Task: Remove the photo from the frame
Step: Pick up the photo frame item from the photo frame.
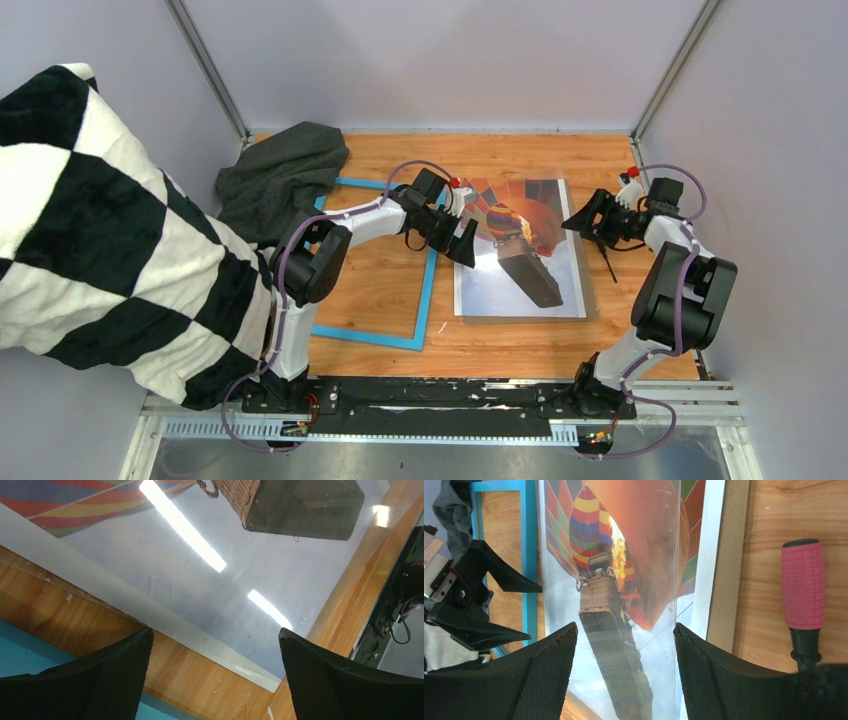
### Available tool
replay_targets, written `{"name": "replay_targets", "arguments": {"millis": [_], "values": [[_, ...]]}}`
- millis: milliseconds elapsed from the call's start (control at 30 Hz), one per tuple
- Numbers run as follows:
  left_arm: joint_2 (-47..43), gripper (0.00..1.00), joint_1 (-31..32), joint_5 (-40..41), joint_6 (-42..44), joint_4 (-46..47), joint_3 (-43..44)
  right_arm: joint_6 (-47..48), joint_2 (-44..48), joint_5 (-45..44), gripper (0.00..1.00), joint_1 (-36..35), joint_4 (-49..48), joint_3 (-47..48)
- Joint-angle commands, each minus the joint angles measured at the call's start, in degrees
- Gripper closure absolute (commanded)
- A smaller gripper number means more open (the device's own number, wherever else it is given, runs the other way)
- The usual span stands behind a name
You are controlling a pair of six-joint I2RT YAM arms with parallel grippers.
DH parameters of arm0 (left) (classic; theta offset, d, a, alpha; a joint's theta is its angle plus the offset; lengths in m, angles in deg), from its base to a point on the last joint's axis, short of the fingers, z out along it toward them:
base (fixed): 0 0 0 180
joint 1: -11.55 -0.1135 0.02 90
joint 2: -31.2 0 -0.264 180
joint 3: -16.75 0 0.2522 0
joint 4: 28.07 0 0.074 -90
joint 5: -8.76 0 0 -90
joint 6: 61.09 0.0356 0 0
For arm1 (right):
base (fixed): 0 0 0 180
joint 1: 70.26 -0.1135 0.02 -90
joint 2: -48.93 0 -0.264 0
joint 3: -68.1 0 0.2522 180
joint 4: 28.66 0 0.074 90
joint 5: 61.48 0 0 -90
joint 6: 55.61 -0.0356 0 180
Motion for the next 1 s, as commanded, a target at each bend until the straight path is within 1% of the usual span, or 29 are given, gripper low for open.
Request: {"name": "replay_targets", "arguments": {"millis": [0,333,600,967], "values": [[0.4,0.05,0.76,-1.98,-0.21,1.97,0.48,0.22,0.26,-3.43,0.27,-0.9,3.2,-0.56],[0.31,0.05,0.8,-1.83,-0.2,2.06,0.43,1.91,-1.95,-12.52,0.27,-1.05,6.84,1.0],[0.49,0.05,0.75,-1.89,-0.29,2.04,0.5,2.51,-4.44,-15.03,0.27,-1.05,8.58,2.29],[0.57,0.05,0.75,-2.05,-0.36,2.07,0.45,2.78,-5.79,-15.49,0.27,-1.06,9.39,2.69]]}}
